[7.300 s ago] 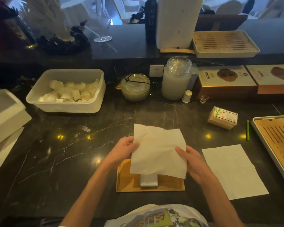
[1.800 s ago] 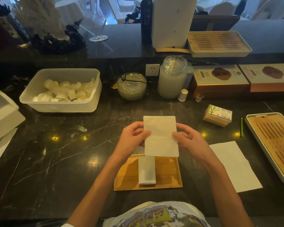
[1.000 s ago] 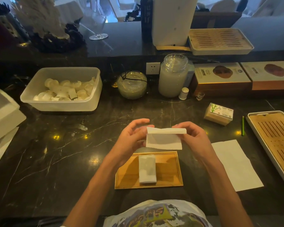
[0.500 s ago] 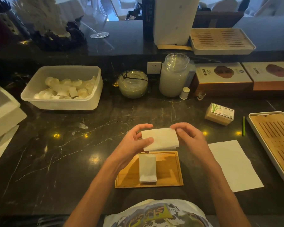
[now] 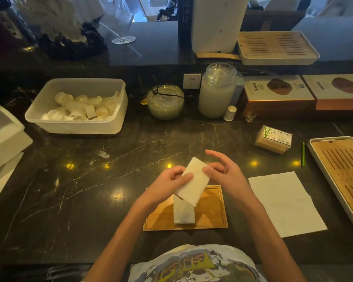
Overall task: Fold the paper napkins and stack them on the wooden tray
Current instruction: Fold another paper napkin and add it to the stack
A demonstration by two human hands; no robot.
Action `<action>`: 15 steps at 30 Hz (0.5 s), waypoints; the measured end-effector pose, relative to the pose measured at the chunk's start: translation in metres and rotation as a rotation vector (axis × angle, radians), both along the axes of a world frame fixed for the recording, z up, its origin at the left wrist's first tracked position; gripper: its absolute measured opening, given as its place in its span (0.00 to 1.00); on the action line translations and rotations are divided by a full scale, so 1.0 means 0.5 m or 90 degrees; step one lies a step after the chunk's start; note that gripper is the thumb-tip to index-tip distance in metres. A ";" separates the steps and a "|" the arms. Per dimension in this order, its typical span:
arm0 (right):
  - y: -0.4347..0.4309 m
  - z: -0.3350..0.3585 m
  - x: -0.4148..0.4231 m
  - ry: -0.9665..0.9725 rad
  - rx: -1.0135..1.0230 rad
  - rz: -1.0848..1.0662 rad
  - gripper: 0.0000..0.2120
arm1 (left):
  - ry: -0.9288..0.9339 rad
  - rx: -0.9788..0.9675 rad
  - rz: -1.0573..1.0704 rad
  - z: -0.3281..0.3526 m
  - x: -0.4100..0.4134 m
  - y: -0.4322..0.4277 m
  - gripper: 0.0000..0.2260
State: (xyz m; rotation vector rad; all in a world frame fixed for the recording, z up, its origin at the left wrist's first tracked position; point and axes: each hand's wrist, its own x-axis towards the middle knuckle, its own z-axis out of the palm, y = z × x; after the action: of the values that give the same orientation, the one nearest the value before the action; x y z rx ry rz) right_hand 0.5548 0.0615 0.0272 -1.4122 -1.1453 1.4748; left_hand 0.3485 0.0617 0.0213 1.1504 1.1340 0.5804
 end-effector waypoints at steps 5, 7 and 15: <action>-0.022 -0.043 -0.031 0.093 -0.136 0.017 0.25 | 0.023 0.024 0.122 -0.037 -0.001 -0.018 0.08; -0.037 -0.074 -0.036 0.080 -0.167 0.003 0.25 | 0.038 -0.015 0.130 -0.057 -0.005 -0.030 0.08; -0.078 -0.177 -0.065 -0.083 -0.208 -0.010 0.23 | 0.220 -0.106 0.135 -0.156 -0.020 -0.083 0.04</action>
State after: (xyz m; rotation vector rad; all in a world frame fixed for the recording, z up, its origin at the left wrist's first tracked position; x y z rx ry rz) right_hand 0.5222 0.0224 -0.0613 -1.7573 -0.9972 1.6326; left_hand 0.3384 0.0202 -0.0568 1.0155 1.5857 0.4472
